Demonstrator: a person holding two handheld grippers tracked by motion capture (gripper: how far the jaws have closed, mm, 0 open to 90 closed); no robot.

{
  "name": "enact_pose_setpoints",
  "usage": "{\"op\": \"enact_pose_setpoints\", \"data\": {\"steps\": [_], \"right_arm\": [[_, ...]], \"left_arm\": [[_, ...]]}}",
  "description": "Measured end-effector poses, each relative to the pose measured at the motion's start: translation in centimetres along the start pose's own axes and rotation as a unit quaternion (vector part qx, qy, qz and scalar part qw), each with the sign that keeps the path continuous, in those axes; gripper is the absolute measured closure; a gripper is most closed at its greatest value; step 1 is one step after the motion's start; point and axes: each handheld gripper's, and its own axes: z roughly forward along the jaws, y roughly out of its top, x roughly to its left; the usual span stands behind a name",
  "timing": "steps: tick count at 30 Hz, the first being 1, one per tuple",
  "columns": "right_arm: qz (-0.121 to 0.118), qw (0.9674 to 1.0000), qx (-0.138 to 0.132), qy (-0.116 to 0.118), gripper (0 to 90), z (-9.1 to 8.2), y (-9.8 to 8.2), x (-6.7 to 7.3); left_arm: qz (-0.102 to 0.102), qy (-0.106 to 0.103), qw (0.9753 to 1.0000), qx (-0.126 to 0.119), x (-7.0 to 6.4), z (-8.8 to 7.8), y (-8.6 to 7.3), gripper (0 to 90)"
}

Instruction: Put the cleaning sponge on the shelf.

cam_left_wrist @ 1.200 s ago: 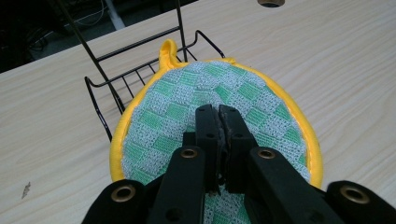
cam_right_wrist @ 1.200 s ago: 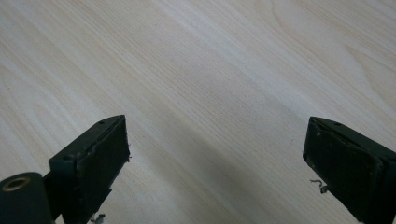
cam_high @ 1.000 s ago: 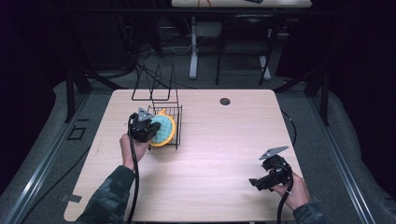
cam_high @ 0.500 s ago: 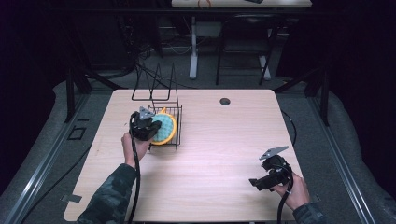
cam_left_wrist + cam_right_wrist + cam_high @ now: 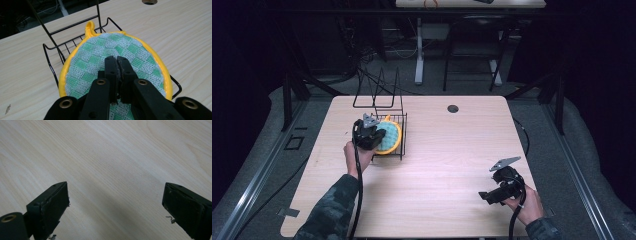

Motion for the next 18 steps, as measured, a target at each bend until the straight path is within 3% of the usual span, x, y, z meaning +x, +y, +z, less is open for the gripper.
{"op": "enact_pose_setpoints", "data": {"steps": [18], "right_arm": [[-0.001, 1.0, 0.0, 0.0, 6.6, -0.01, -0.03, 0.0]], "left_arm": [[0.001, 0.004, 1.0, 0.005, -0.03, 1.0, -0.16, 87.8]]}}
